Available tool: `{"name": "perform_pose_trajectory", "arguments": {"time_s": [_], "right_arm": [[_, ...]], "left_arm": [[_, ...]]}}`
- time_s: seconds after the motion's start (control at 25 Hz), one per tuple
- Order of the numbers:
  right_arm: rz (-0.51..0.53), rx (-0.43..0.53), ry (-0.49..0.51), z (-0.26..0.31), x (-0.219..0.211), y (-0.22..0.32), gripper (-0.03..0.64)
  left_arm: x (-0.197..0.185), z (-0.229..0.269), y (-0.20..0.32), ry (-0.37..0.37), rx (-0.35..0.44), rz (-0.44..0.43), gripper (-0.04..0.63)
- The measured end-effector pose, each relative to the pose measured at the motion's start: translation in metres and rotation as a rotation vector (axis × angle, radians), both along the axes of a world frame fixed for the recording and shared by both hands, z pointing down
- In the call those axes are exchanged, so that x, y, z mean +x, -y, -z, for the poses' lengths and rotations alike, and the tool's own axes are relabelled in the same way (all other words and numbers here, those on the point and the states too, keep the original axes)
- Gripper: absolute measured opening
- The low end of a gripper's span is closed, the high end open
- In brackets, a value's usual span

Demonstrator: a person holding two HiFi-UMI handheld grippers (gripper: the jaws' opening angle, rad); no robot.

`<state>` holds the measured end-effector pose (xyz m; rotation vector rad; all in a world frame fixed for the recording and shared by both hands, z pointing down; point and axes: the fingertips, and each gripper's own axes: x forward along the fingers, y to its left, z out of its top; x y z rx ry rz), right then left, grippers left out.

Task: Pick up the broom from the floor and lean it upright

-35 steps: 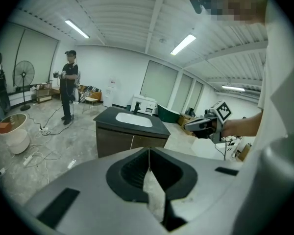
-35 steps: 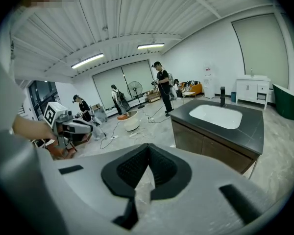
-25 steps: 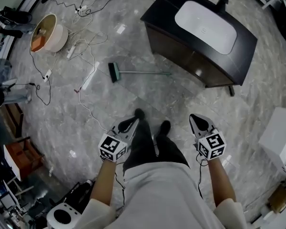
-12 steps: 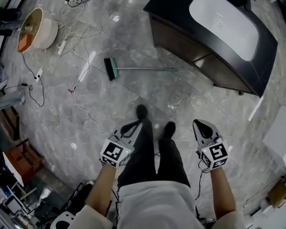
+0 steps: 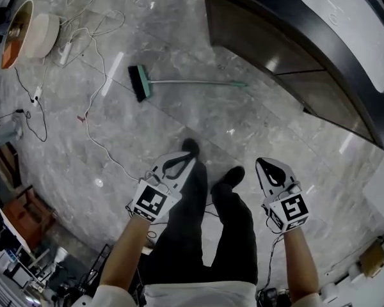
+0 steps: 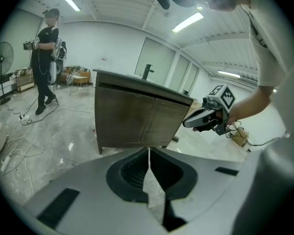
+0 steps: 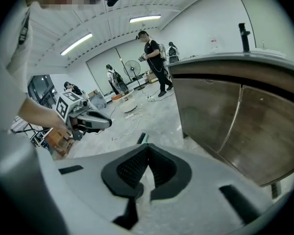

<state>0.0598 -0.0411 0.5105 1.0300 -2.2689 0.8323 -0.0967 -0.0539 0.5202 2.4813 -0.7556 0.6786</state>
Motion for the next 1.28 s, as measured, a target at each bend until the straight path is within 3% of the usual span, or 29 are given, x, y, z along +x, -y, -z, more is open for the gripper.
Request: {"name": "perform_pose_trajectory", "arguments": {"time_s": [0.28, 0.76, 1.28], "right_arm": [[0.024, 0.015, 0.002, -0.118, 0.003, 0.024, 0.000], [0.115, 0.060, -0.066, -0.293, 0.033, 0.053, 0.000], [0.203, 0.109, -0.093, -0.406, 0.046, 0.094, 0.000]], "left_arm": [[0.016, -0.129, 0.012, 0.025, 0.006, -0.119, 0.011], [0.038, -0.318, 0.048, 0.044, 0.039, -0.228, 0.011], [0.038, -0.489, 0.125, 0.155, 0.071, -0.344, 0.012]]}}
